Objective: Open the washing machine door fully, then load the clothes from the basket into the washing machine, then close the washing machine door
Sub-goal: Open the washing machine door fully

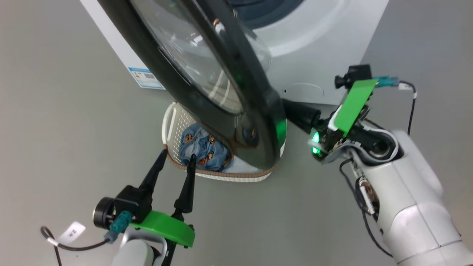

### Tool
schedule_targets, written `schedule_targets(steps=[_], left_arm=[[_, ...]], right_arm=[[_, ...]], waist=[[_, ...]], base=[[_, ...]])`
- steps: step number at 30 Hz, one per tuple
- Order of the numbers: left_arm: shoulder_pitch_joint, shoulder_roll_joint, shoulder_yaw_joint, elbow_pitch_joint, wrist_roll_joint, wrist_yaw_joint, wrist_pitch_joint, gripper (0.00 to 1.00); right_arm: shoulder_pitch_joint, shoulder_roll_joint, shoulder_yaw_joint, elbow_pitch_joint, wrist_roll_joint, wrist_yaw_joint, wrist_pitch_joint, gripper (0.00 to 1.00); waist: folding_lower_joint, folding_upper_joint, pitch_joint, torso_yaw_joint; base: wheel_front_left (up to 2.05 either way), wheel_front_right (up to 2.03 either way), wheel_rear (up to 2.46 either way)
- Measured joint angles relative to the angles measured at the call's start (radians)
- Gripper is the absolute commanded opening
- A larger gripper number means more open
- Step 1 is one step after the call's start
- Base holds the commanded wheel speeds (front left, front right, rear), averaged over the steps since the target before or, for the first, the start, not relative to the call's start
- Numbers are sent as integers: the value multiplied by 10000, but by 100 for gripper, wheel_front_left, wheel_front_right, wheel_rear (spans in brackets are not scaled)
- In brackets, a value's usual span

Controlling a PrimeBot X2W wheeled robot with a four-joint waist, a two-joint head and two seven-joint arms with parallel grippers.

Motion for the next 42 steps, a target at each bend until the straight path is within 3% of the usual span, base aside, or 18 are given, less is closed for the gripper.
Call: schedule_targets(steps=[17, 24, 36, 42], left_arm=[[594, 13, -71, 148, 6, 2, 2, 100], [745, 23, -63, 176, 17, 2, 2, 100], [745, 27, -36, 176, 17, 2, 2, 100], [760, 29, 52, 186, 79, 2, 2, 100]], right_arm=[[805, 13, 2011, -65, 1452, 0, -1095, 0], [933, 25, 2403, -115, 1770, 0, -1348, 0], [1003, 27, 2456, -295, 2071, 0, -1852, 0], [1592, -209, 1883, -1101, 2113, 0, -2669, 0]], waist=[[0, 0, -1026, 236], [0, 0, -1164, 187], [0, 0, -1142, 7], [0, 0, -1241, -128]], base=[[0, 0, 0], [0, 0, 0], [0, 0, 0], [0, 0, 0]])
